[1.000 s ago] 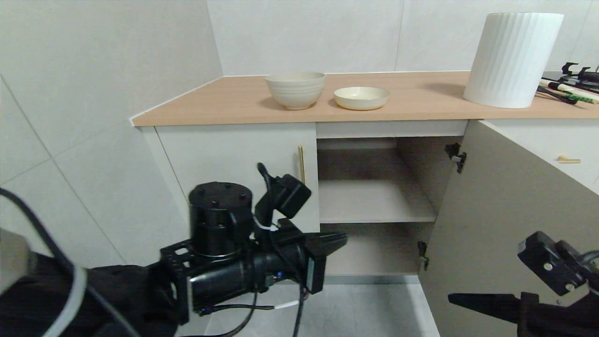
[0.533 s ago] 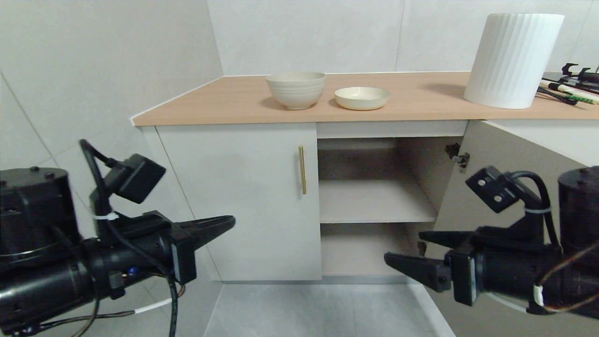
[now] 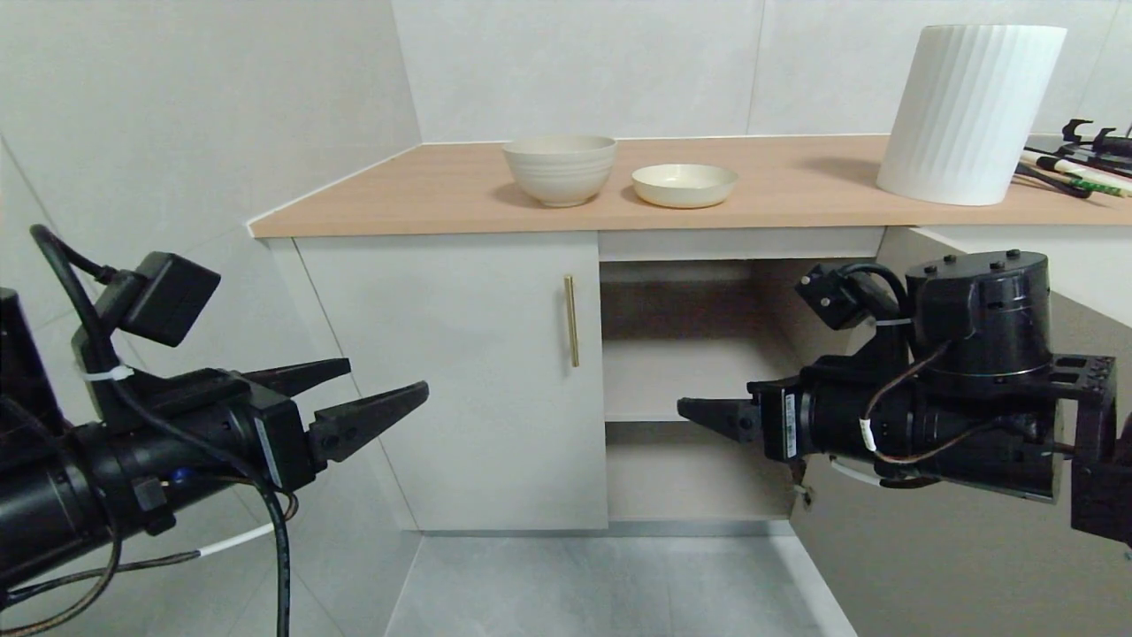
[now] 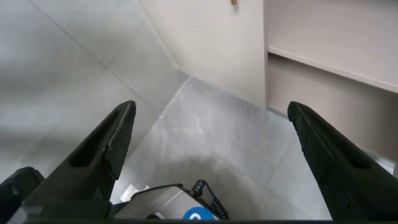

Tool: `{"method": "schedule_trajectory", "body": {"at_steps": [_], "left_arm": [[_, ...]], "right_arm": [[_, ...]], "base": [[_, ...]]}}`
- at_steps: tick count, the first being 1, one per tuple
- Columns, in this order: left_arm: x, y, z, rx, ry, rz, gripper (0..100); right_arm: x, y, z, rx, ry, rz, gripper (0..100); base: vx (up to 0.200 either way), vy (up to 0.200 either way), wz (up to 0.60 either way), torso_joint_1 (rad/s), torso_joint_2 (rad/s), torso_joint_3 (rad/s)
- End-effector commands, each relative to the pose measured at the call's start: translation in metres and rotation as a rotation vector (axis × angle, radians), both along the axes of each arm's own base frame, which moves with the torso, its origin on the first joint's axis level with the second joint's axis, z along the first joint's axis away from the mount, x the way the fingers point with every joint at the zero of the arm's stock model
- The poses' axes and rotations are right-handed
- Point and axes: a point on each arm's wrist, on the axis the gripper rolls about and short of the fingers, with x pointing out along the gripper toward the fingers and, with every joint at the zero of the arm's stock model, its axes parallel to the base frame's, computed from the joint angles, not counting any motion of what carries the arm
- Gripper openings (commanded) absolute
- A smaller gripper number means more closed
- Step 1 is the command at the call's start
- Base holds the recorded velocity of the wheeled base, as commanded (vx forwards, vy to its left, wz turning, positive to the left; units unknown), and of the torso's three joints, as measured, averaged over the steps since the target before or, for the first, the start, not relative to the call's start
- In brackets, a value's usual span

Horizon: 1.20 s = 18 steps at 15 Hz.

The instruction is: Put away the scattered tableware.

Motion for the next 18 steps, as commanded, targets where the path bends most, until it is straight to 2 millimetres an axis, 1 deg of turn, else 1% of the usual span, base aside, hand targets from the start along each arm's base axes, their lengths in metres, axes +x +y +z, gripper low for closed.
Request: {"method": "schedule_trajectory", "body": {"at_steps": [1,3,7,9,17,18], "left_arm": [[0.006,-0.001,-0.003,-0.02,0.024,0.01,100],[0.006,-0.001,0.0,-0.036,0.009,0.01,100],[0.006,-0.001,0.003,-0.039,-0.008,0.014,100],[0.005,0.0,0.004,-0.039,-0.013,0.015,100],[0.007,-0.001,0.004,-0.043,-0.011,0.016,100],[0.006,0.0,0.005,-0.045,-0.016,0.018,100]], "right_arm": [[0.0,-0.001,0.0,0.0,0.002,-0.002,100],[-0.001,-0.001,0.001,0.003,-0.003,-0.001,100],[-0.007,-0.005,0.011,0.024,-0.03,-0.001,100],[-0.009,-0.007,0.013,0.028,-0.036,-0.001,100],[-0.009,-0.006,0.012,0.025,-0.031,0.001,100],[-0.009,-0.006,0.012,0.026,-0.032,0.001,100]], "base": [[0.0,0.0,0.0,0.0,0.0,0.0],[0.0,0.0,0.0,0.0,0.0,0.0],[0.0,0.0,0.0,0.0,0.0,0.0],[0.2,0.0,0.0,0.005,0.0,0.005],[0.2,0.0,0.0,0.004,0.0,0.002],[0.0,0.0,0.0,0.0,0.0,0.0]]}}
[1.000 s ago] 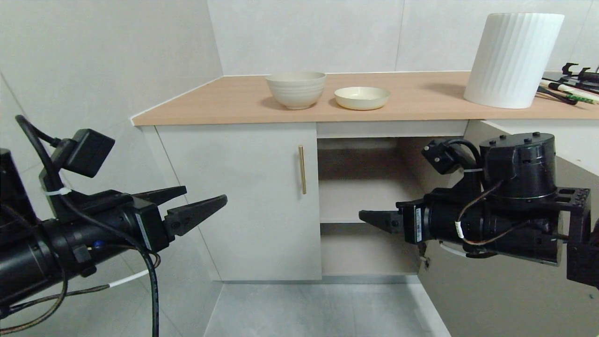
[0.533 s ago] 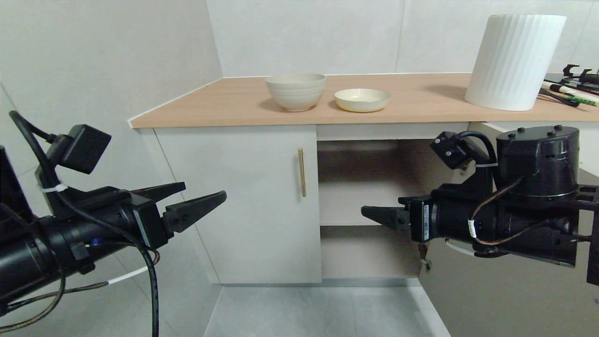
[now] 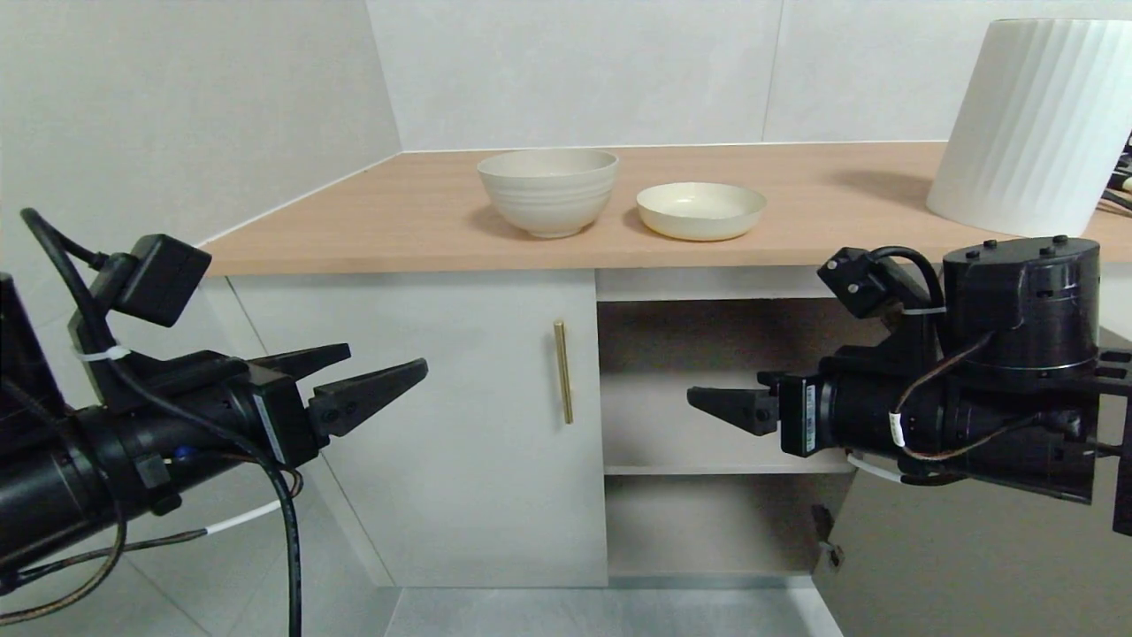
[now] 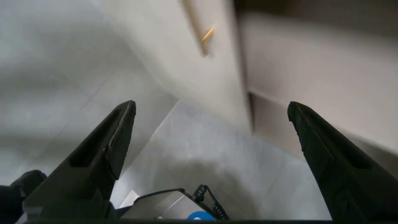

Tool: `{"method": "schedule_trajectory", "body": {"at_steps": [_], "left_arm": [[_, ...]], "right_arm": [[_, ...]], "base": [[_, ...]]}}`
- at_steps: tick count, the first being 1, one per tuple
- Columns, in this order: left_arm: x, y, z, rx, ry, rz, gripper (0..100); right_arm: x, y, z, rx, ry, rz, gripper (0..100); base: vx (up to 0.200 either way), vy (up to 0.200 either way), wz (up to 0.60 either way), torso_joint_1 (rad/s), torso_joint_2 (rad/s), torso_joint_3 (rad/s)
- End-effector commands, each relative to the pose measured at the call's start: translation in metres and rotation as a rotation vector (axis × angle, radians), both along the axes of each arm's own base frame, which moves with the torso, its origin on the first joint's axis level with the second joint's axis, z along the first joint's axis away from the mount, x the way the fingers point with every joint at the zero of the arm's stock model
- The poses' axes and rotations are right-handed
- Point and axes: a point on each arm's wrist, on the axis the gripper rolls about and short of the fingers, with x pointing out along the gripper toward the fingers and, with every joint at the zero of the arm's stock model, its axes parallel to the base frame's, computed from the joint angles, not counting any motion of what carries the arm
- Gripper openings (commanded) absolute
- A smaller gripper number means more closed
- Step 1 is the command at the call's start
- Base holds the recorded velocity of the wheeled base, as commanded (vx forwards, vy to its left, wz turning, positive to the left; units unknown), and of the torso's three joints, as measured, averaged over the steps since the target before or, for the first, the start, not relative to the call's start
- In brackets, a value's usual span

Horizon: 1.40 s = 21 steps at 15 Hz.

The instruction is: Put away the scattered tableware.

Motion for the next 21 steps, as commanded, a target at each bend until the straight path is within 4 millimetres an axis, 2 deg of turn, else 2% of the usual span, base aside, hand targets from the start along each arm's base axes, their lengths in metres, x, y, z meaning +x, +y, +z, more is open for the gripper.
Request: {"method": "schedule_trajectory", "body": {"at_steps": [1,5,7,17,21], "left_arm": [[0.0004,-0.0001,-0.0004,0.0,0.002,0.001,100],[0.0011,-0.0002,-0.0007,0.0,0.005,0.001,100],[-0.0002,0.0001,0.0005,-0.012,0.006,0.003,100],[-0.0011,0.0004,0.0015,-0.007,-0.003,0.004,100],[-0.0054,0.0017,0.0058,-0.005,-0.022,0.009,100]], "right_arm": [[-0.0002,0.0001,0.0003,0.001,-0.001,0.001,100],[0.0004,0.0005,-0.0005,-0.002,0.001,0.002,100],[-0.0002,0.0001,0.0003,0.001,-0.001,0.001,100],[-0.001,-0.0005,0.0013,0.004,-0.004,0.001,100],[-0.0048,-0.0028,0.0064,0.016,-0.019,0.004,100]], "base": [[0.0,0.0,0.0,0.0,0.0,0.0],[0.0,0.0,0.0,0.0,0.0,0.0],[0.0,0.2,0.0,0.002,0.0,0.0],[0.0,0.0,0.0,0.0,0.0,0.0],[0.2,0.0,0.0,0.0,0.0,0.01]]}}
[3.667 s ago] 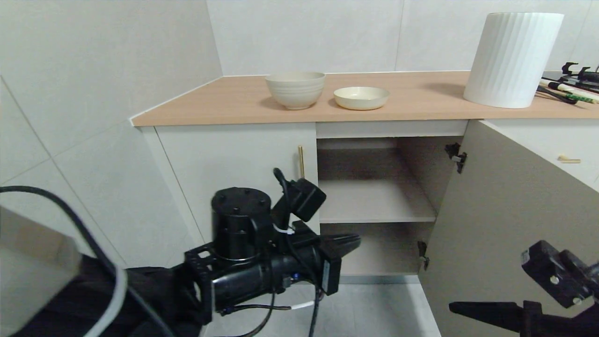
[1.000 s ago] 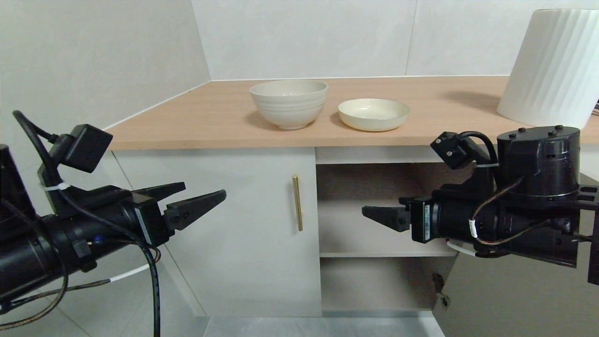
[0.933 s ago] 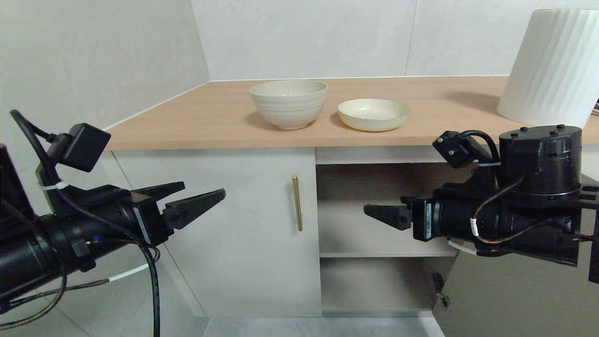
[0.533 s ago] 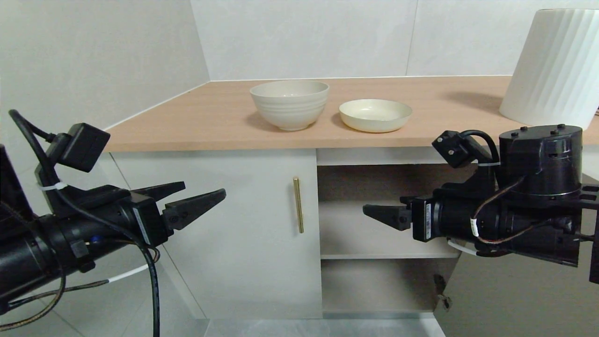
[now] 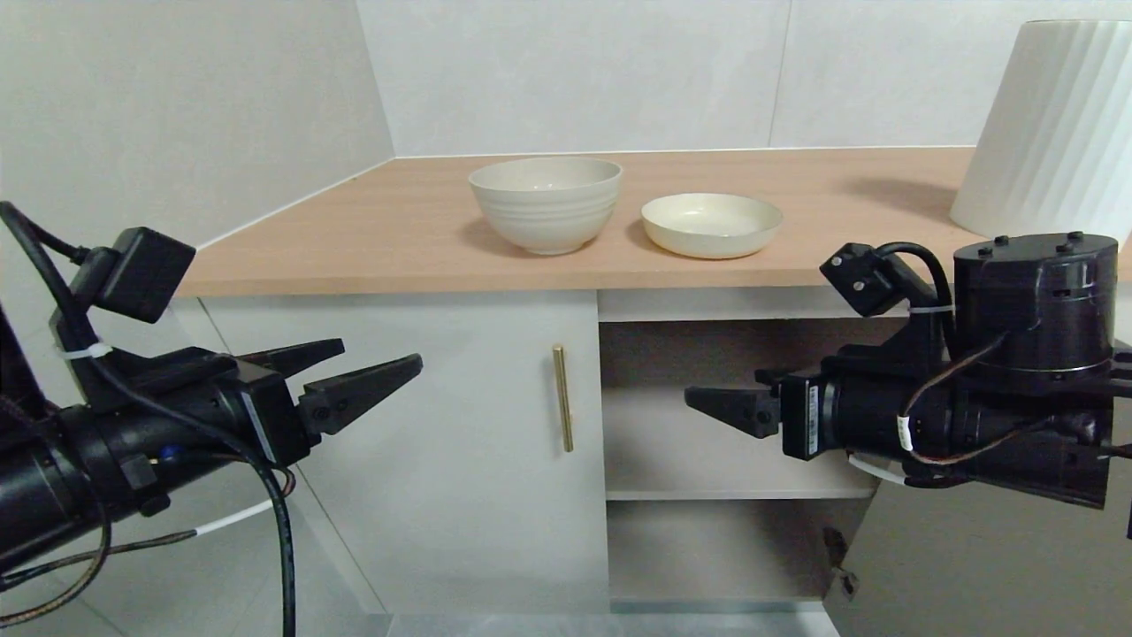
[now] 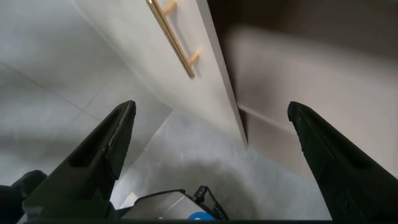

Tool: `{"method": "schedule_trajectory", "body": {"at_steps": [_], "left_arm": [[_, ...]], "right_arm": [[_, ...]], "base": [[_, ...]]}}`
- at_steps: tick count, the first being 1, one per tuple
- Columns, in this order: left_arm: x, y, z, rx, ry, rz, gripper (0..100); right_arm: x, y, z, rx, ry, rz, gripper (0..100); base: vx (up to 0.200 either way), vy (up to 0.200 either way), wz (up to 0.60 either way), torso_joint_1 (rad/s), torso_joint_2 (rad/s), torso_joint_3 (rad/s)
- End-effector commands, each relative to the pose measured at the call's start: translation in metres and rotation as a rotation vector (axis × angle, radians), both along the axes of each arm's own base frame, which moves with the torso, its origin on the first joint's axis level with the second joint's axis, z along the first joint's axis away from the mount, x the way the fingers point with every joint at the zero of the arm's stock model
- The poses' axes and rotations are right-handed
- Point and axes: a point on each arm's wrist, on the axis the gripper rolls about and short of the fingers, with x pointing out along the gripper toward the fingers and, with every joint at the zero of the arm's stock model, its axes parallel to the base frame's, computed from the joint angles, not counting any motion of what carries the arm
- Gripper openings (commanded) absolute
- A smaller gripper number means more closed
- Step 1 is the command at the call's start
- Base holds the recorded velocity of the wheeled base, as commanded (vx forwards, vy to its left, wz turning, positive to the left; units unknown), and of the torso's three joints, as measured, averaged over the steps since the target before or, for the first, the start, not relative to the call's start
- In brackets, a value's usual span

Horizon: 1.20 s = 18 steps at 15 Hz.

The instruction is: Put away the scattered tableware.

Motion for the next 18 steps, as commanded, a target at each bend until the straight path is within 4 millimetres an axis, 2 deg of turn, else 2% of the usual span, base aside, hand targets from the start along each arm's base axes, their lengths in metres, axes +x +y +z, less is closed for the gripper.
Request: {"method": "schedule_trajectory", "body": {"at_steps": [1,3,5,7,12,15,16,18], "left_arm": [[-0.002,0.0,0.002,-0.002,-0.008,0.001,100],[-0.007,0.002,0.006,-0.008,-0.027,0.009,100],[-0.019,0.005,0.012,-0.012,-0.047,0.008,100],[-0.027,0.007,0.017,-0.008,-0.03,-0.001,100],[-0.044,0.01,0.037,0.005,0.027,-0.011,100],[-0.04,0.007,0.045,0.02,0.086,-0.028,100],[-0.029,0.004,0.046,0.02,0.104,-0.031,100],[-0.02,0.001,0.039,0.017,0.148,-0.026,100]], "right_arm": [[-0.002,-0.002,0.004,0.008,-0.011,0.0,100],[-0.015,-0.009,0.011,0.01,-0.006,0.018,100],[-0.032,-0.016,0.017,0.022,0.014,0.123,100],[-0.04,-0.019,0.021,0.04,0.006,0.177,100],[-0.041,-0.018,0.022,0.011,-0.033,0.192,100],[-0.038,-0.015,0.02,0.005,-0.027,0.193,100],[-0.036,-0.014,0.017,-0.001,-0.02,0.187,100],[-0.034,-0.013,0.015,-0.008,-0.015,0.177,100]], "base": [[0.2,0.0,0.0,0.002,0.01,0.002],[0.1,0.0,0.0,0.004,0.0,-0.001],[0.0,0.0,0.0,0.0,0.0,0.0],[0.0,0.0,0.0,0.0,0.0,0.0],[0.0,0.0,0.0,0.0,0.0,0.0],[0.0,0.0,0.0,0.024,-0.13,-0.111],[0.0,0.0,0.0,0.1,-0.32,-0.266],[0.0,0.0,0.0,0.112,-0.27,-0.295]]}}
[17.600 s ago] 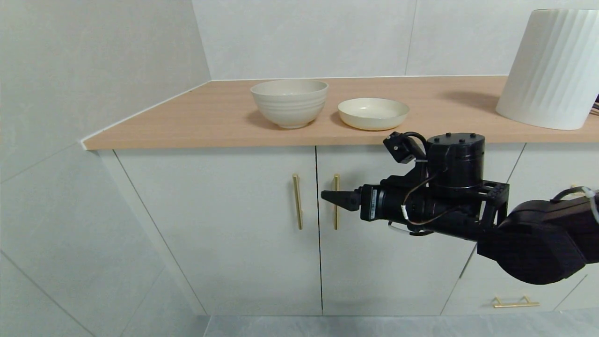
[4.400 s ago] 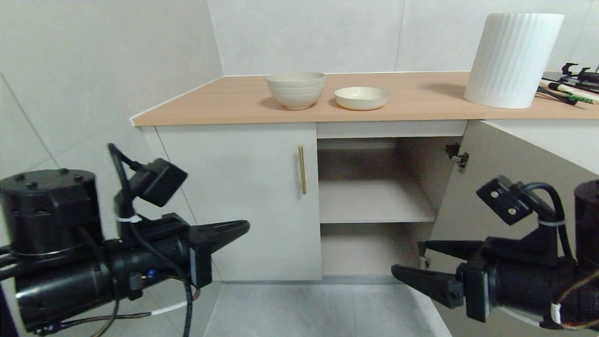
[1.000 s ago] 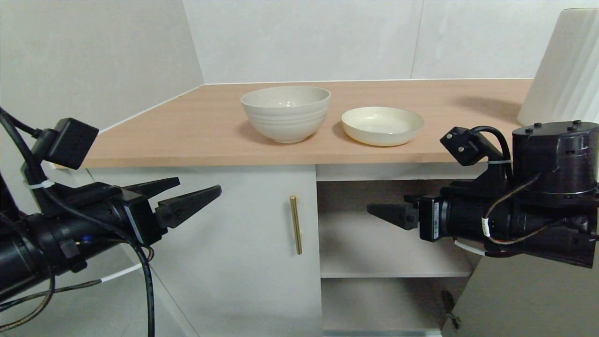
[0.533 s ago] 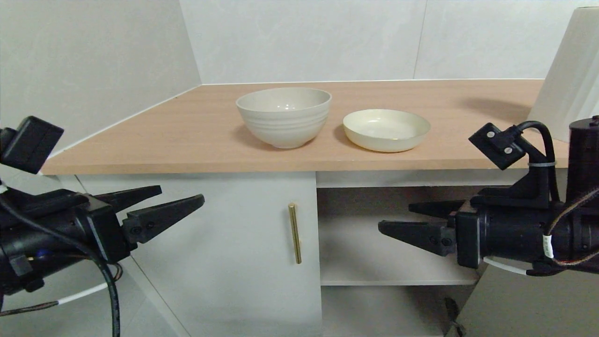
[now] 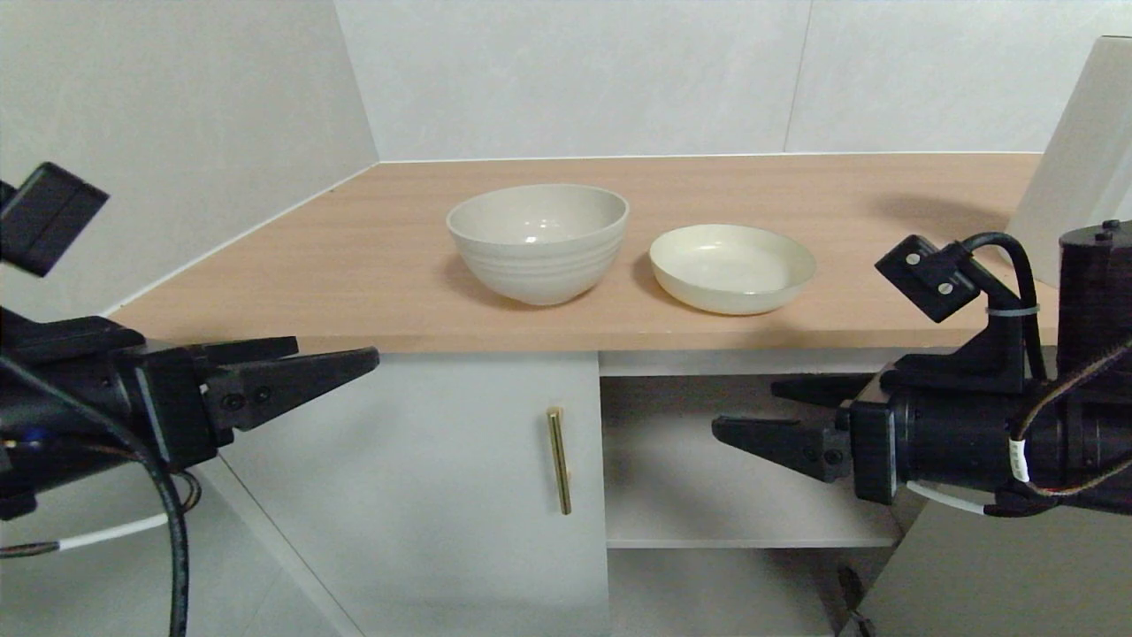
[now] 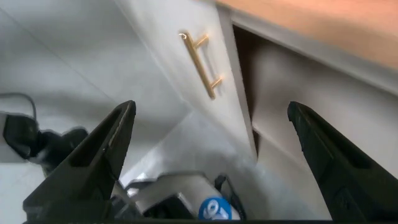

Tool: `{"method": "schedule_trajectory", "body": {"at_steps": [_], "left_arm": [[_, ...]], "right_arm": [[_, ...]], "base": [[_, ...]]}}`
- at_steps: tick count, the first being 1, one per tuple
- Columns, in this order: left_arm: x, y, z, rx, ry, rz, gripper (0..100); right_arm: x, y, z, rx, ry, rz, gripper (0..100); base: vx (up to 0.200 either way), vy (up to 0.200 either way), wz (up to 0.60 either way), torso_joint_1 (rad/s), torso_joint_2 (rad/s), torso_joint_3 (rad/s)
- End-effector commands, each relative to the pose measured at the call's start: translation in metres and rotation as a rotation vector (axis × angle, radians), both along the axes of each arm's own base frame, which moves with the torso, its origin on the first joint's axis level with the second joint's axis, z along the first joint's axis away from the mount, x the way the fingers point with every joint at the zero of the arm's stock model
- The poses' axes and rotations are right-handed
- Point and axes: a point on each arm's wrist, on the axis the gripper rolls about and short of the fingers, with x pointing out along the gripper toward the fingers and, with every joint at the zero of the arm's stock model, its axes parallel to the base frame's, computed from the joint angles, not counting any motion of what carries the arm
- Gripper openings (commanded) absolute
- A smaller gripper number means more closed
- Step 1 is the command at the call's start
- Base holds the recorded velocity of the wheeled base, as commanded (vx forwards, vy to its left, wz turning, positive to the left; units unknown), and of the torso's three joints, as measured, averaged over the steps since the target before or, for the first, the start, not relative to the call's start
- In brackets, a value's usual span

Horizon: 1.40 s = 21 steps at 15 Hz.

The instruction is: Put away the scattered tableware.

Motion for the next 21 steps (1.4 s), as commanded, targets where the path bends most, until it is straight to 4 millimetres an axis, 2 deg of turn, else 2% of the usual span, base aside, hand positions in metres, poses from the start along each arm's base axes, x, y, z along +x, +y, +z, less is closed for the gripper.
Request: {"method": "schedule_trajectory", "body": {"at_steps": [1,6,10,13,16,18,21], "left_arm": [[0.013,-0.004,-0.006,-0.011,0.055,0.004,100],[0.022,-0.007,-0.007,-0.071,0.09,0.014,100],[0.036,-0.011,-0.012,-0.114,0.119,0.035,100],[0.043,-0.013,-0.012,-0.177,0.143,0.051,100],[0.05,-0.017,-0.01,-0.252,0.194,0.066,100],[0.06,-0.021,-0.007,-0.333,0.244,0.092,100],[0.08,-0.026,-0.009,-0.393,0.314,0.156,100]], "right_arm": [[0.002,0.002,-0.003,-0.006,0.007,0.0,100],[0.003,0.003,-0.004,-0.009,0.011,0.0,100],[0.007,0.003,-0.007,-0.014,0.017,-0.006,100],[0.013,0.005,-0.007,-0.008,0.004,-0.026,100],[0.03,0.014,-0.004,-0.055,0.004,-0.186,100],[0.043,0.02,0.004,-0.052,0.09,-0.298,100],[0.064,0.018,0.015,-0.022,0.197,-0.444,100]], "base": [[0.0,0.0,0.0,0.168,-0.55,-0.33],[0.0,0.0,0.0,0.157,-0.49,-0.298],[0.0,0.0,0.0,0.187,-0.47,-0.286],[0.0,0.0,0.0,0.08,-0.19,-0.116],[0.0,0.0,0.0,0.009,-0.02,-0.011],[0.0,0.0,0.0,0.0,0.0,0.0],[0.0,0.0,0.0,0.0,0.0,0.0]]}}
